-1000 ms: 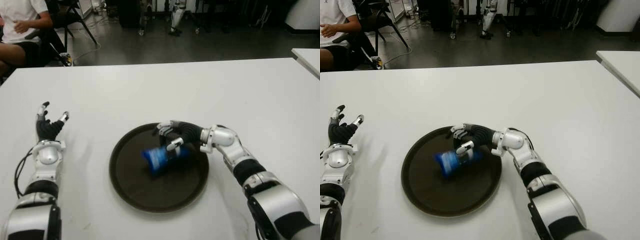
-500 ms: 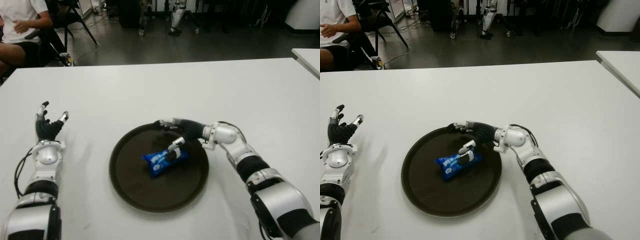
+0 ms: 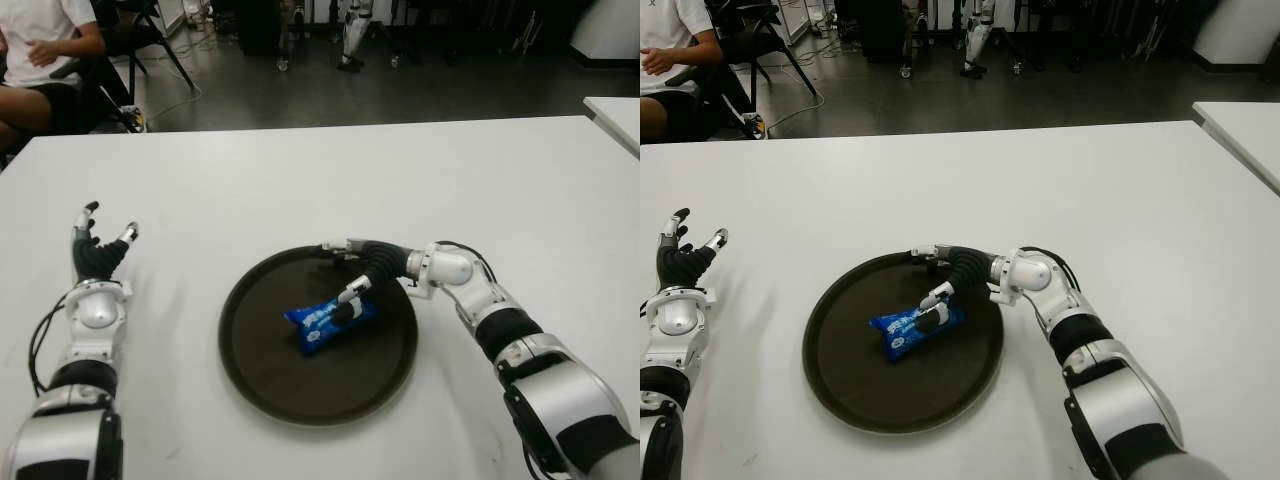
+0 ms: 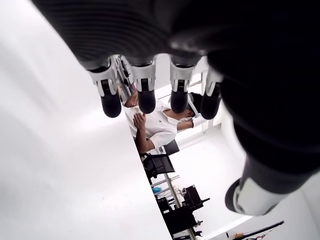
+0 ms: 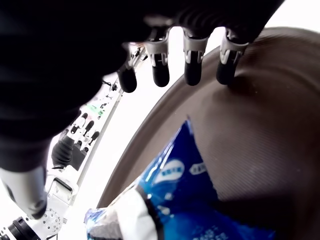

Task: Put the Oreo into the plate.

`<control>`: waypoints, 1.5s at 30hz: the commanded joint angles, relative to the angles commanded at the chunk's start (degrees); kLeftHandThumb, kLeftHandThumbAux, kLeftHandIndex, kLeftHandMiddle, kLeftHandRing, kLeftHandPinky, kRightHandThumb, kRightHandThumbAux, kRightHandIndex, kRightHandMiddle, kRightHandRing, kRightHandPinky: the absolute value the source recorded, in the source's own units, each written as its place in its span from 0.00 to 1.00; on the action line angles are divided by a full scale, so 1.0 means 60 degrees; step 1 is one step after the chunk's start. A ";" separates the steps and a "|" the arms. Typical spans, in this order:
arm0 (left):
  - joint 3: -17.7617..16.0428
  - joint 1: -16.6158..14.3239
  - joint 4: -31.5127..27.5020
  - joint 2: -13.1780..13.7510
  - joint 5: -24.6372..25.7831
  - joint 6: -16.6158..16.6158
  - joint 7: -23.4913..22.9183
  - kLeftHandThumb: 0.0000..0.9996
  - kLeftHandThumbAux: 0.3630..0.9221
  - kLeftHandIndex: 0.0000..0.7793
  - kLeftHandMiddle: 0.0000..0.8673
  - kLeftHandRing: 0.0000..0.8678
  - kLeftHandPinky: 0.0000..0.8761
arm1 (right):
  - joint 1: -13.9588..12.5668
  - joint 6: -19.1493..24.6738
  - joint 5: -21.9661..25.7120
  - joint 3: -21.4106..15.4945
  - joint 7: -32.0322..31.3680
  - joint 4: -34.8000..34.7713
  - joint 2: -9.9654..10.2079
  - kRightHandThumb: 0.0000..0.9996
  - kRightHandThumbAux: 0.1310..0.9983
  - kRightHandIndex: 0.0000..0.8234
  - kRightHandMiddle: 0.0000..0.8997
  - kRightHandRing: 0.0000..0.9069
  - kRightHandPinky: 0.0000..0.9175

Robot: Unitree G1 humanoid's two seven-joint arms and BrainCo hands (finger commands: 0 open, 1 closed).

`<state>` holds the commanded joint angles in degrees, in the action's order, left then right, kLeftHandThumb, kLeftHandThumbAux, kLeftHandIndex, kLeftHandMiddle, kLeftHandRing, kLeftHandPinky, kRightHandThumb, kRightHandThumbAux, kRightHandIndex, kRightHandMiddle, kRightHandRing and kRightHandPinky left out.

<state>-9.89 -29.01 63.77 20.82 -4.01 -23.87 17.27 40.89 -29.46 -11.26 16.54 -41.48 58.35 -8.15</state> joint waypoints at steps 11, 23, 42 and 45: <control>0.0126 0.0017 -0.0100 0.0019 -0.0218 0.0053 0.0281 0.00 0.61 0.00 0.00 0.00 0.00 | -0.0201 0.0904 0.0955 -0.0995 0.0375 -0.0788 0.0020 0.00 0.52 0.06 0.04 0.00 0.00; 0.0038 0.0079 -0.0115 0.0024 -0.0083 0.0057 0.0078 0.00 0.58 0.00 0.00 0.00 0.00 | -0.0051 -0.1200 0.0559 -0.2927 0.7927 0.1163 -0.0579 0.00 0.57 0.05 0.03 0.00 0.01; 0.0076 -0.0032 0.0105 0.0167 -0.0151 0.0130 0.0099 0.00 0.62 0.00 0.00 0.00 0.00 | 0.0129 -0.1283 0.0923 -0.4019 1.0875 0.2527 -0.0949 0.00 0.70 0.05 0.01 0.00 0.00; 0.0136 -0.0044 0.0094 0.0147 -0.0210 0.0132 0.0146 0.00 0.61 0.00 0.00 0.00 0.00 | 0.0211 -0.0891 0.0965 -0.4055 1.0876 0.2666 -0.0714 0.00 0.67 0.05 0.01 0.00 0.00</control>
<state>-9.07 -29.27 64.33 21.70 -5.27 -23.07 18.15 42.15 -34.81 -5.47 -7.79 23.77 74.35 -12.43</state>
